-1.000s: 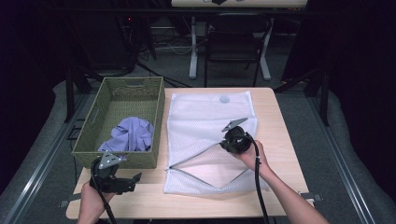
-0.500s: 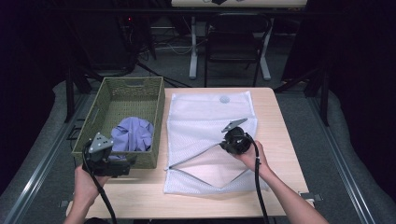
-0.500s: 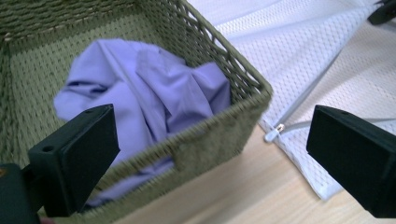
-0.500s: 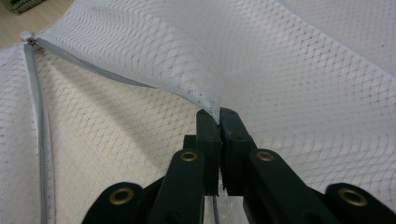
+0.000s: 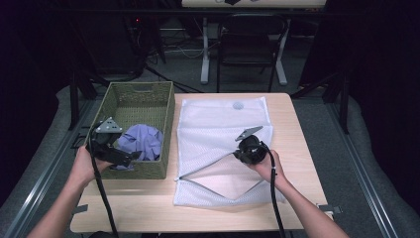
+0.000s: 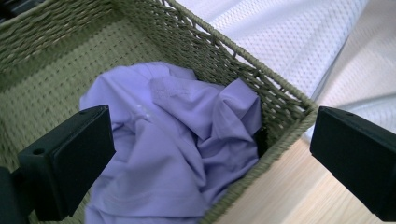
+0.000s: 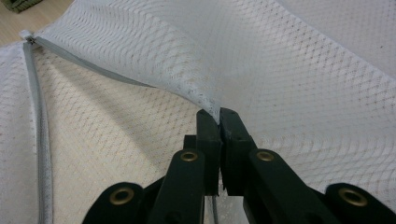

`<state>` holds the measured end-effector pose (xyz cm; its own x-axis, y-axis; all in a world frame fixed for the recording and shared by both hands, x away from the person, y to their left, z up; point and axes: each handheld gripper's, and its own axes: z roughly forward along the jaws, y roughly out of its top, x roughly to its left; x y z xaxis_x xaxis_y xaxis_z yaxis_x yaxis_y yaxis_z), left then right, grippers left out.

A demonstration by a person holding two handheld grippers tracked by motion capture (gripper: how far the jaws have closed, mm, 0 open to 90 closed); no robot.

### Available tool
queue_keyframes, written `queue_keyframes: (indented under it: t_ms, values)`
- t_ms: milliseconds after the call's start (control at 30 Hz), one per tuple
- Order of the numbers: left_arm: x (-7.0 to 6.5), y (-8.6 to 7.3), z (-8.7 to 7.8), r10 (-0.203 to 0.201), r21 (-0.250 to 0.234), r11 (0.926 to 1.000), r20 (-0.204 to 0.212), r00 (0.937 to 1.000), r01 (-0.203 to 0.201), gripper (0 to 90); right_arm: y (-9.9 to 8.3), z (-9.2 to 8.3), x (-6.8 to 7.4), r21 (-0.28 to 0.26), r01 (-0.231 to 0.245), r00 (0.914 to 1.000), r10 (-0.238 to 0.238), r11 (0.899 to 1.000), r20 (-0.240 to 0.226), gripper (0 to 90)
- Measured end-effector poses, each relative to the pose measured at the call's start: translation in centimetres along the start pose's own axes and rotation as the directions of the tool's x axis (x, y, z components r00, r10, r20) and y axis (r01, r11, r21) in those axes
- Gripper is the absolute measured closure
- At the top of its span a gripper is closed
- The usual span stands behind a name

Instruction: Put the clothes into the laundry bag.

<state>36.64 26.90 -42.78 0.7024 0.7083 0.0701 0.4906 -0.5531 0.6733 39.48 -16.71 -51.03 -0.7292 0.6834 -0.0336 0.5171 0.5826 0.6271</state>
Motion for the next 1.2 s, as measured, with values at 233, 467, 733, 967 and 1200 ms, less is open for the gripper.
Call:
queue_keyframes:
  t_ms: [233, 467, 733, 967, 1200]
  values:
    - [2.2, 1.7, 1.5, 0.132, 0.109, 0.9849, 0.033, 0.9907, -0.135, 0.0, 0.0, 0.1, 0.0, 0.002, -0.001, 1.0, 0.001, 1.0, 0.0, 88.0]
    - [3.7, 2.7, 3.5, 0.212, 0.2, 0.9541, 0.072, 0.9745, -0.223, 0.0, 0.0, 0.0, 0.0, 0.0, 0.002, 1.0, -0.002, 1.0, 0.0, 88.1]
    - [4.9, 2.8, 5.8, 0.245, 0.318, 0.9073, 0.132, 0.9606, -0.275, 0.0, 0.0, 0.1, 0.0, 0.002, 0.001, 1.0, -0.001, 1.0, -0.002, 88.3]
    - [5.2, 2.8, 8.0, 0.25, 0.367, 0.8827, 0.163, 0.9546, -0.293, 0.0, 0.0, 0.2, 0.0, 0.002, 0.006, 1.0, -0.006, 1.0, -0.001, 88.3]
    - [5.3, 2.7, 10.8, 0.241, 0.416, 0.8554, 0.209, 0.9477, -0.309, 0.0, 0.0, 0.1, 0.0, 0.001, 0.003, 1.0, -0.003, 1.0, -0.001, 88.2]
